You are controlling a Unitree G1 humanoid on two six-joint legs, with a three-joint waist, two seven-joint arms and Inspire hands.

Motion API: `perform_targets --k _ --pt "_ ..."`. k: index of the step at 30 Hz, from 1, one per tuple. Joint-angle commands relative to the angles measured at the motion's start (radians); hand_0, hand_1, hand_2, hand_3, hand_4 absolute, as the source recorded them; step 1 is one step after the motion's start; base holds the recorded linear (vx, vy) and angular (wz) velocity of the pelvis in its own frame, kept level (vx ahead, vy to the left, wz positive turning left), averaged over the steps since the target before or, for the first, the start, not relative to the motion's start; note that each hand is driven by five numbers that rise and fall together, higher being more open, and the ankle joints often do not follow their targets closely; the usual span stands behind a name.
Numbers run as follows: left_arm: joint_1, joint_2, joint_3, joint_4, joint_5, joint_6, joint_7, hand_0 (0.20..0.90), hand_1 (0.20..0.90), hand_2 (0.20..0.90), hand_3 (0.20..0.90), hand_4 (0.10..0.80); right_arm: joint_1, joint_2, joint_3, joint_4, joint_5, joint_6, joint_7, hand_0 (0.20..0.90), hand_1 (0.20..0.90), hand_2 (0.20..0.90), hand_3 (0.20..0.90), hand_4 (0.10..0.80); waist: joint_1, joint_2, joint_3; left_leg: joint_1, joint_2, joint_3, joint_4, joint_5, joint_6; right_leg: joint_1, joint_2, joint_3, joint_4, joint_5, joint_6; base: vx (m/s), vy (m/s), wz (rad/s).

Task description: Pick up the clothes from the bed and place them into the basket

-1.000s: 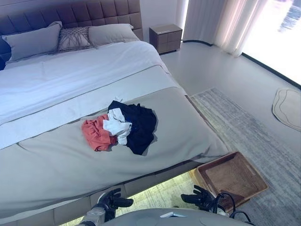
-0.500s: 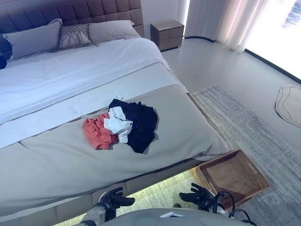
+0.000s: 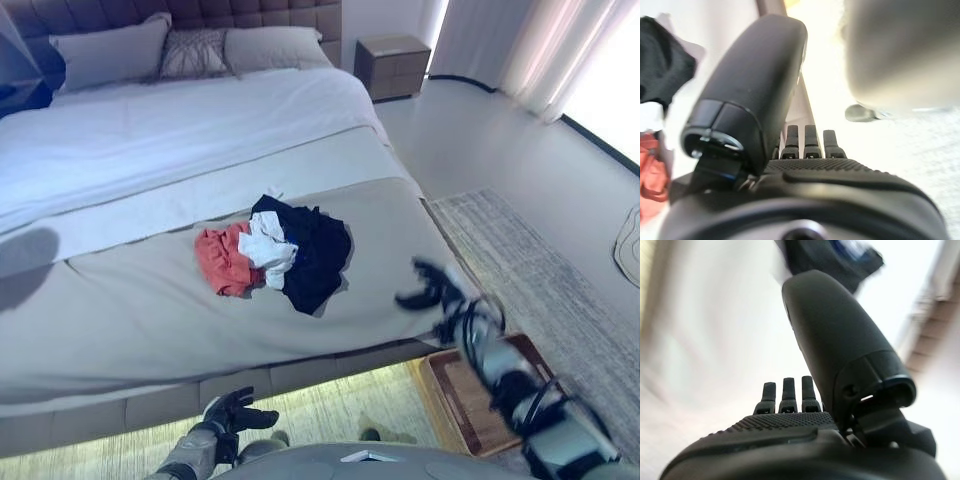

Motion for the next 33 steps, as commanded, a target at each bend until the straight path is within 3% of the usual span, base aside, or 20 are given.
perform_targets --k 1,4,6,9,10,11,13,18,27,33 --pt "-0.039 0.025 -0.068 -0.008 -0.003 -0.035 -0.021 0.900 0.900 0.900 0.900 0.800 -0.262 -0.043 0.018 0.001 -0.050 -0.028 -0.074 0.900 0.900 0.900 0.900 0.800 0.048 -0.027 0.042 -0.072 -0.047 -0.056 0.037 0.002 0.031 -0.084 -0.024 -0.013 0.252 -0.095 -0.017 -0.022 0.124 0.21" --pt "-0.044 0.039 -0.074 -0.024 -0.002 -0.053 -0.031 0.900 0.900 0.900 0.900 0.800 -0.365 -0.069 0.048 0.022 -0.096 0.016 -0.074 0.900 0.900 0.900 0.900 0.800 0.068 -0.026 0.066 -0.096 -0.055 -0.066 0.081 -0.011 0.031 -0.106 -0.046 -0.020 0.290 -0.104 -0.009 0.013 0.063 0.14" --pt "-0.054 0.062 -0.095 -0.056 -0.059 -0.115 -0.058 0.900 0.900 0.900 0.900 0.800 -0.528 -0.097 0.130 0.075 -0.177 0.060 -0.054 0.900 0.900 0.900 0.900 0.800 0.095 -0.021 0.110 -0.195 -0.078 -0.062 0.216 -0.051 0.035 -0.158 -0.077 -0.020 0.364 -0.137 -0.011 -0.110 0.098 0.09" --pt "-0.072 0.074 -0.103 -0.085 -0.090 -0.144 -0.071 0.900 0.900 0.900 0.900 0.800 -0.616 -0.105 0.187 0.116 -0.197 0.071 -0.040 0.900 0.900 0.900 0.900 0.800 0.110 -0.012 0.143 -0.281 -0.095 -0.059 0.327 -0.085 0.041 -0.233 -0.095 -0.018 0.481 -0.176 -0.016 -0.169 0.098 0.01" --pt "-0.073 0.084 -0.111 -0.141 -0.130 -0.170 -0.068 0.900 0.900 0.900 0.900 0.800 -0.679 -0.110 0.245 0.174 -0.215 0.090 -0.006 0.900 0.900 0.900 0.900 0.800 0.127 -0.003 0.164 -0.361 -0.110 -0.036 0.463 -0.144 0.052 -0.317 -0.118 -0.014 0.644 -0.233 -0.025 -0.109 0.134 0.09" --pt "-0.072 0.085 -0.111 -0.154 -0.139 -0.175 -0.067 0.900 0.900 0.900 0.900 0.800 -0.690 -0.113 0.257 0.184 -0.214 0.093 -0.001 0.900 0.900 0.900 0.900 0.800 0.129 -0.001 0.164 -0.380 -0.114 -0.034 0.487 -0.153 0.053 -0.335 -0.122 -0.012 0.669 -0.240 -0.027 -0.066 0.142 0.17" --pt "-0.067 0.102 -0.110 -0.267 -0.216 -0.184 -0.045 0.900 0.900 0.900 0.900 0.800 -0.758 -0.124 0.311 0.265 -0.206 0.100 0.029 0.900 0.900 0.900 0.900 0.800 0.153 0.014 0.189 -0.478 -0.138 -0.018 0.659 -0.231 0.069 -0.432 -0.152 -0.002 0.860 -0.311 -0.042 -0.021 0.137 0.18" --pt "-0.043 0.143 -0.125 -0.424 -0.322 -0.218 -0.051 0.900 0.900 0.900 0.900 0.800 -0.845 -0.147 0.357 0.345 -0.197 0.123 0.080 0.900 0.900 0.900 0.900 0.800 0.181 0.049 0.230 -0.614 -0.168 -0.005 0.899 -0.343 0.074 -0.573 -0.181 0.013 1.091 -0.414 -0.057 -0.005 0.110 0.19" --pt "-0.004 0.183 -0.085 -0.611 -0.578 -0.264 -0.114 0.900 0.900 0.900 0.900 0.800 -0.967 -0.178 0.446 0.407 -0.212 0.175 0.116 0.900 0.900 0.900 0.900 0.800 0.210 0.101 0.290 -0.829 -0.204 -0.005 1.163 -0.415 0.080 -0.791 -0.183 0.052 1.357 -0.496 -0.073 -0.070 0.050 0.12" --pt "0.023 0.202 -0.091 -0.668 -0.608 -0.282 -0.123 0.900 0.900 0.900 0.900 0.800 -1.008 -0.186 0.494 0.432 -0.242 0.186 0.155 0.900 0.900 0.900 0.900 0.800 0.217 0.121 0.318 -0.918 -0.205 -0.001 1.284 -0.446 0.087 -0.877 -0.179 0.071 1.490 -0.532 -0.081 -0.031 -0.018 0.11"
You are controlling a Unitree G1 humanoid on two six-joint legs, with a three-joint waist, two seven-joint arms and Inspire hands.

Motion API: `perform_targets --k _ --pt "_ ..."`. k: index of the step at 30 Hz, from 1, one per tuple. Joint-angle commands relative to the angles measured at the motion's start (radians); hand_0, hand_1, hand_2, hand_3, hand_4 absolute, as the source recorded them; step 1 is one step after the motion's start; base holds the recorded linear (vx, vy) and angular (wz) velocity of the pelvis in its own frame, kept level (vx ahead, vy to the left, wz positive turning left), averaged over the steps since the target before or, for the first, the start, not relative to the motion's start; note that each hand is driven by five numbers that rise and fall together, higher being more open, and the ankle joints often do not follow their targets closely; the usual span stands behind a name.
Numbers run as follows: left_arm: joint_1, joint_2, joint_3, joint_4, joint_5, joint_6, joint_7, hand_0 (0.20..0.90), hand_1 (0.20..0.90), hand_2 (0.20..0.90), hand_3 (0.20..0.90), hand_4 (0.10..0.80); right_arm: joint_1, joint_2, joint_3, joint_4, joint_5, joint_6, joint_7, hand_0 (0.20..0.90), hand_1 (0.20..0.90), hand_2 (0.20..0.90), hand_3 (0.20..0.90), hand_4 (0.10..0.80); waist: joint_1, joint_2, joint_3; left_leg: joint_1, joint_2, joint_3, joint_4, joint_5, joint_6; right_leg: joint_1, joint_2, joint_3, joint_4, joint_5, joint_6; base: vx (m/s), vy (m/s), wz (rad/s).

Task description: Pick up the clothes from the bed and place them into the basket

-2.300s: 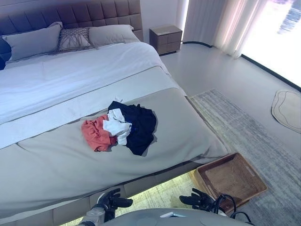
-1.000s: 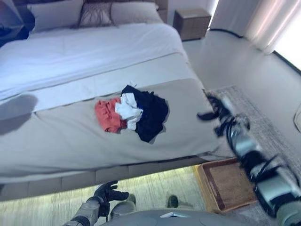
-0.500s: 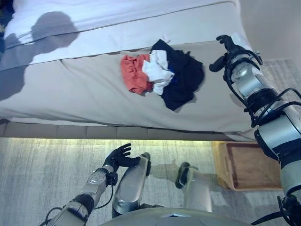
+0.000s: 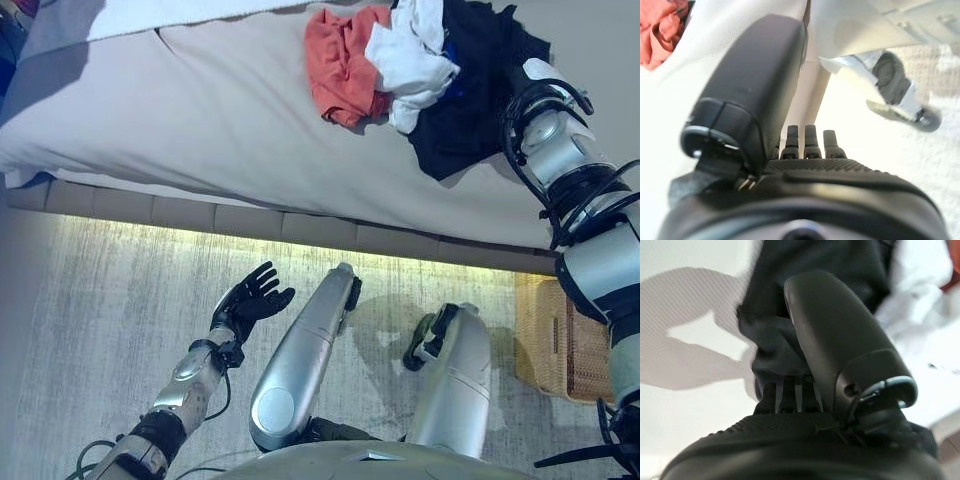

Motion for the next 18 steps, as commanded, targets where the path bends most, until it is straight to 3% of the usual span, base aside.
perform_targets --k 1,7,8,9,18 --pt "0.040 0.039 0.039 -0.098 -0.043 -0.107 -0.015 0.900 0.900 0.900 0.900 0.800 -0.181 -0.057 0.091 -0.006 -0.068 -0.014 -0.006 0.900 0.900 0.900 0.900 0.800 0.018 0.002 -0.053 0.010 -0.013 0.027 0.013 -0.019 -0.001 0.030 0.063 -0.014 0.114 -0.021 -0.091 -0.035 -0.024 0.10" --pt "0.043 0.049 0.055 -0.129 -0.073 -0.107 -0.031 0.900 0.900 0.900 0.900 0.800 -0.178 -0.051 0.118 0.013 -0.105 0.010 0.056 0.900 0.900 0.900 0.900 0.800 0.023 0.019 -0.036 -0.034 -0.017 0.025 0.062 -0.025 0.004 -0.001 0.070 -0.004 0.158 -0.031 -0.097 -0.013 -0.035 0.07" --pt "0.047 0.054 0.053 -0.131 -0.074 -0.112 -0.038 0.900 0.900 0.900 0.900 0.800 -0.183 -0.049 0.129 0.015 -0.096 0.012 0.063 0.561 0.561 0.561 0.505 0.405 0.026 0.022 -0.031 -0.045 -0.016 0.026 0.076 -0.027 0.007 -0.008 0.070 -0.002 0.170 -0.033 -0.099 -0.014 -0.072 0.04" --pt "0.047 0.057 0.053 -0.137 -0.075 -0.110 -0.037 0.900 0.900 0.900 0.900 0.800 -0.187 -0.050 0.131 0.013 -0.080 0.009 0.047 0.300 0.300 0.300 0.200 0.100 0.026 0.025 -0.028 -0.052 -0.014 0.026 0.084 -0.028 0.008 -0.013 0.071 -0.001 0.179 -0.035 -0.100 -0.010 -0.045 0.03" --pt "0.066 0.066 0.057 -0.159 -0.071 -0.107 -0.035 0.900 0.900 0.900 0.900 0.800 -0.177 -0.056 0.086 -0.004 -0.009 -0.030 -0.047 0.300 0.300 0.300 0.200 0.100 0.022 0.024 -0.023 -0.039 -0.005 0.025 0.092 -0.019 0.009 0.009 0.081 -0.001 0.171 -0.028 -0.091 0.016 -0.018 0.02"
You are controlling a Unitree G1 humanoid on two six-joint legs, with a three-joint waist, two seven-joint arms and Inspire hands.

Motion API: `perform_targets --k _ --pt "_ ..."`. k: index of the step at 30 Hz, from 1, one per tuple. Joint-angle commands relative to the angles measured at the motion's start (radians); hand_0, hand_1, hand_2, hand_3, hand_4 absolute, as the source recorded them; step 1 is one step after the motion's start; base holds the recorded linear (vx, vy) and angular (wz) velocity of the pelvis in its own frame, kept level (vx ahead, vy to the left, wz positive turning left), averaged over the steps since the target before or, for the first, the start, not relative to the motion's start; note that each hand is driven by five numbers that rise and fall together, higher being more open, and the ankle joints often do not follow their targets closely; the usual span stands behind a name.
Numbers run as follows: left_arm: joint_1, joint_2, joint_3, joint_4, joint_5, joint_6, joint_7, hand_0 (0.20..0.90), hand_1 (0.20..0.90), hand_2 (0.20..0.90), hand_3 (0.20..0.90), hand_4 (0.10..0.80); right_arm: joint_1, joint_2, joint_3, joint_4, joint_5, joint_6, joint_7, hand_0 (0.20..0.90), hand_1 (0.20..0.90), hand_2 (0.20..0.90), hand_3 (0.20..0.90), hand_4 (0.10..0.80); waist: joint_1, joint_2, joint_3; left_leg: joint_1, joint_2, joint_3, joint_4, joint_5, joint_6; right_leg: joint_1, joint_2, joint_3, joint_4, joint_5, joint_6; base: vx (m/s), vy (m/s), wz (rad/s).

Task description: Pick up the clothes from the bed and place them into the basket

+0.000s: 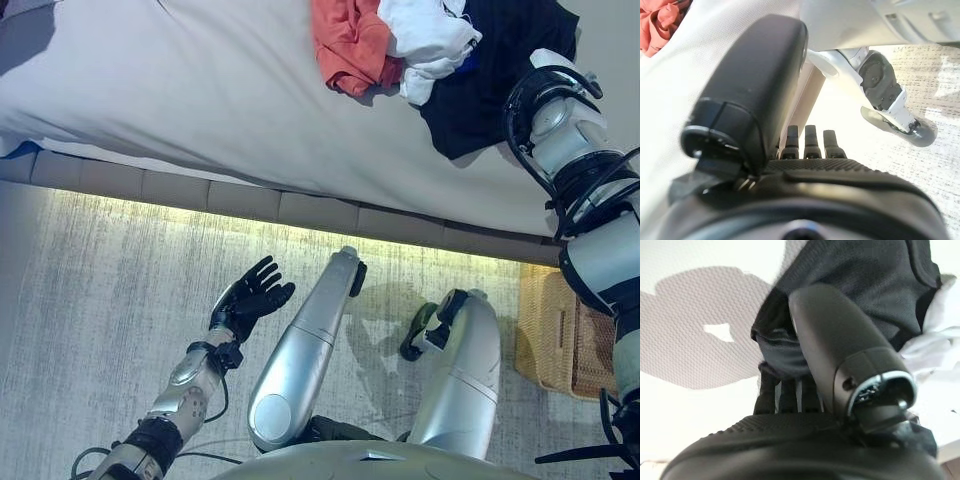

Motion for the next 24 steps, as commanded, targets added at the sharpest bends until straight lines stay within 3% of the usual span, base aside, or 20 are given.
perform_targets --k 1,15,24 --pt "0.050 0.046 0.057 -0.100 -0.019 -0.070 -0.030 0.900 0.900 0.900 0.900 0.800 -0.108 -0.052 0.025 -0.039 0.038 -0.047 -0.081 0.300 0.300 0.300 0.200 0.100 0.022 0.016 -0.037 0.078 0.010 0.047 -0.022 -0.004 0.019 0.111 0.079 -0.009 0.053 0.012 -0.084 0.049 -0.006 0.00" --pt "0.111 0.056 0.076 -0.110 0.023 -0.036 -0.021 0.900 0.900 0.900 0.900 0.800 -0.036 -0.094 -0.089 -0.100 0.099 -0.071 -0.153 0.300 0.300 0.300 0.200 0.100 0.007 -0.023 -0.091 0.195 0.045 0.059 -0.128 0.050 0.006 0.219 0.069 -0.035 -0.092 0.081 -0.061 0.055 0.012 -0.04" --pt "0.109 0.042 0.084 -0.043 0.097 0.042 -0.016 0.900 0.900 0.900 0.900 0.800 0.059 -0.139 -0.199 -0.169 0.259 -0.103 -0.219 0.300 0.300 0.300 0.200 0.100 -0.012 -0.082 -0.169 0.409 0.083 0.045 -0.412 0.115 -0.002 0.392 0.047 -0.056 -0.360 0.175 -0.035 0.089 -0.002 -0.15"
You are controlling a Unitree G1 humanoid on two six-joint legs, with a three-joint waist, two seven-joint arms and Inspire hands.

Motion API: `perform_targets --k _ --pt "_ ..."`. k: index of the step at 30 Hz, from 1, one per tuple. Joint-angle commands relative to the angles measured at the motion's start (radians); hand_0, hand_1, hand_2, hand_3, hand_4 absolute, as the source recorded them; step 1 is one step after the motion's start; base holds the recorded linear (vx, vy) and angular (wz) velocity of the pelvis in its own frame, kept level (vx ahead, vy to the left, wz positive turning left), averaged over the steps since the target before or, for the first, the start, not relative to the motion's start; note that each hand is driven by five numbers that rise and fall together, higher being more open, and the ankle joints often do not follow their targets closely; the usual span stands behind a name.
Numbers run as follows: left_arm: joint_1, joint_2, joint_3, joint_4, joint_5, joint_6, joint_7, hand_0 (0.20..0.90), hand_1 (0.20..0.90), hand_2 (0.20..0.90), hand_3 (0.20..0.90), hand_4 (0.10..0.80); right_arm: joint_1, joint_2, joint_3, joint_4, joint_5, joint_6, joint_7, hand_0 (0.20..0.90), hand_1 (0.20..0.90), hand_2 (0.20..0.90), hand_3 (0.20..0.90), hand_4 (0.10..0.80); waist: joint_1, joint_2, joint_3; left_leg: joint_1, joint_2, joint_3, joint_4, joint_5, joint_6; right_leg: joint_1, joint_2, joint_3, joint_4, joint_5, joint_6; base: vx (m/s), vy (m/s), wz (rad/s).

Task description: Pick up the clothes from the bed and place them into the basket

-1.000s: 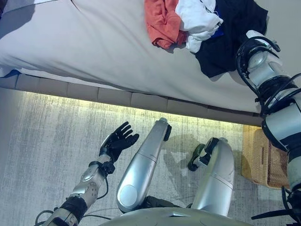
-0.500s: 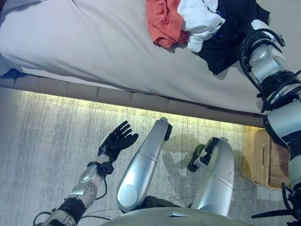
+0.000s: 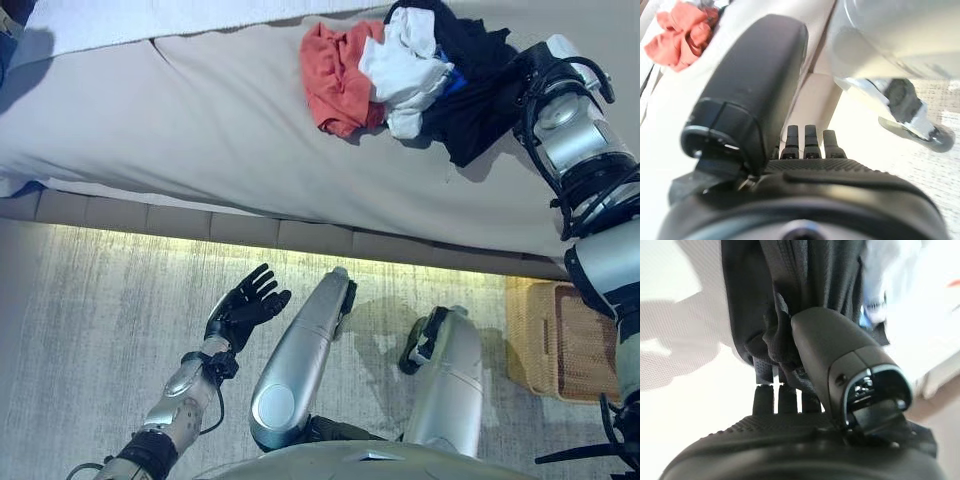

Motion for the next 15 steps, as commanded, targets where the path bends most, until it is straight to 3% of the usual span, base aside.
perform_targets --k 1,4,15 --pt "0.049 0.026 0.035 0.020 0.079 0.003 -0.016 0.900 0.900 0.900 0.900 0.800 -0.001 -0.119 -0.032 -0.095 0.091 -0.083 -0.119 0.300 0.300 0.300 0.200 0.100 0.003 -0.057 -0.168 0.116 0.040 -0.008 -0.168 0.091 -0.031 0.116 0.020 -0.057 -0.074 0.093 -0.054 0.108 -0.030 -0.18" --pt "0.050 0.010 0.044 0.074 0.094 0.025 -0.011 0.900 0.900 0.900 0.900 0.800 0.017 -0.141 -0.070 -0.118 0.129 -0.100 -0.122 0.300 0.300 0.300 0.200 0.100 -0.013 -0.075 -0.190 0.177 0.055 -0.002 -0.278 0.138 -0.034 0.174 0.025 -0.067 -0.178 0.137 -0.056 0.041 -0.023 -0.16" --pt "0.013 -0.033 0.069 0.246 0.180 0.037 -0.003 0.900 0.900 0.900 0.900 0.800 0.073 -0.307 -0.161 -0.205 0.265 -0.135 -0.072 0.300 0.300 0.300 0.200 0.100 -0.107 -0.146 -0.295 0.457 0.117 0.040 -0.695 0.241 -0.055 0.450 0.087 -0.062 -0.669 0.291 -0.020 0.030 -0.032 -0.21"
